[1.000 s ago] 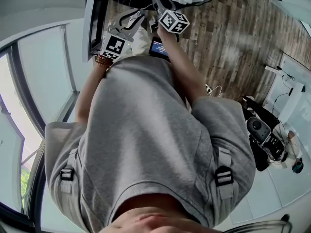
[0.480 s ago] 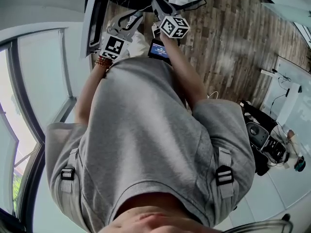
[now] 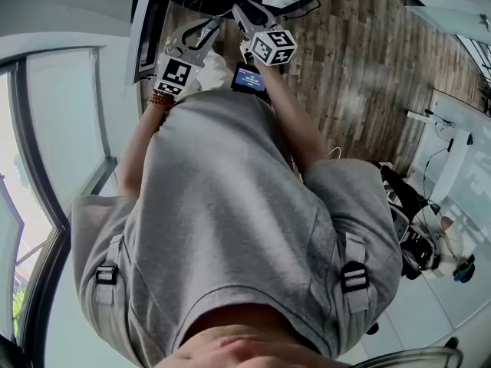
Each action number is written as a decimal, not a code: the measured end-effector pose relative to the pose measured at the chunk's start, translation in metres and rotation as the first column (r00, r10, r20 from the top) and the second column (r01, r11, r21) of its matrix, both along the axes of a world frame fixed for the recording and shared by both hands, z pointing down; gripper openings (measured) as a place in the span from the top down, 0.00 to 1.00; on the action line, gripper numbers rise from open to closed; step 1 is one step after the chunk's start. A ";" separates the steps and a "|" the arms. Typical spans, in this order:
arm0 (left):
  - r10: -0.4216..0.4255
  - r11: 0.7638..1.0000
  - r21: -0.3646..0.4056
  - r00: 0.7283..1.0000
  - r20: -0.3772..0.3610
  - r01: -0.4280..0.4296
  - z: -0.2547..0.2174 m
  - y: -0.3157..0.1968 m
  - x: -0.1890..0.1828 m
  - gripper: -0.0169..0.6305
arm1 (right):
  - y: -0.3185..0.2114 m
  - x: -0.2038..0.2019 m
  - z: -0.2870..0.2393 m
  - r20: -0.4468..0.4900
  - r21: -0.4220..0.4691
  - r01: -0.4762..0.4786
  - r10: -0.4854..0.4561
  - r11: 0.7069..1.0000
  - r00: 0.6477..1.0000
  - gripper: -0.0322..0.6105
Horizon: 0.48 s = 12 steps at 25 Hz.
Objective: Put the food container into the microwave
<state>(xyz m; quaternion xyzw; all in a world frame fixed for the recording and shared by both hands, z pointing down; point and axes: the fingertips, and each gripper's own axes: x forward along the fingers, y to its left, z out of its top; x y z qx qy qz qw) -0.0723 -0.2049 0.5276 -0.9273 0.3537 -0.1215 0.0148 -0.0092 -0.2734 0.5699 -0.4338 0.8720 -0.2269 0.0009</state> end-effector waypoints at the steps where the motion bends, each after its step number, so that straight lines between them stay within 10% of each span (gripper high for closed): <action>1: -0.006 1.000 0.003 1.000 -0.004 0.006 -0.002 0.000 -0.002 0.84 | 0.002 -0.001 -0.002 -0.010 0.009 0.003 -0.003 1.000 1.000 0.77; 12: -0.064 0.998 0.005 0.997 -0.031 0.065 -0.006 0.015 -0.023 0.86 | 0.023 -0.017 -0.027 -0.139 0.120 0.089 -0.072 0.989 0.988 0.77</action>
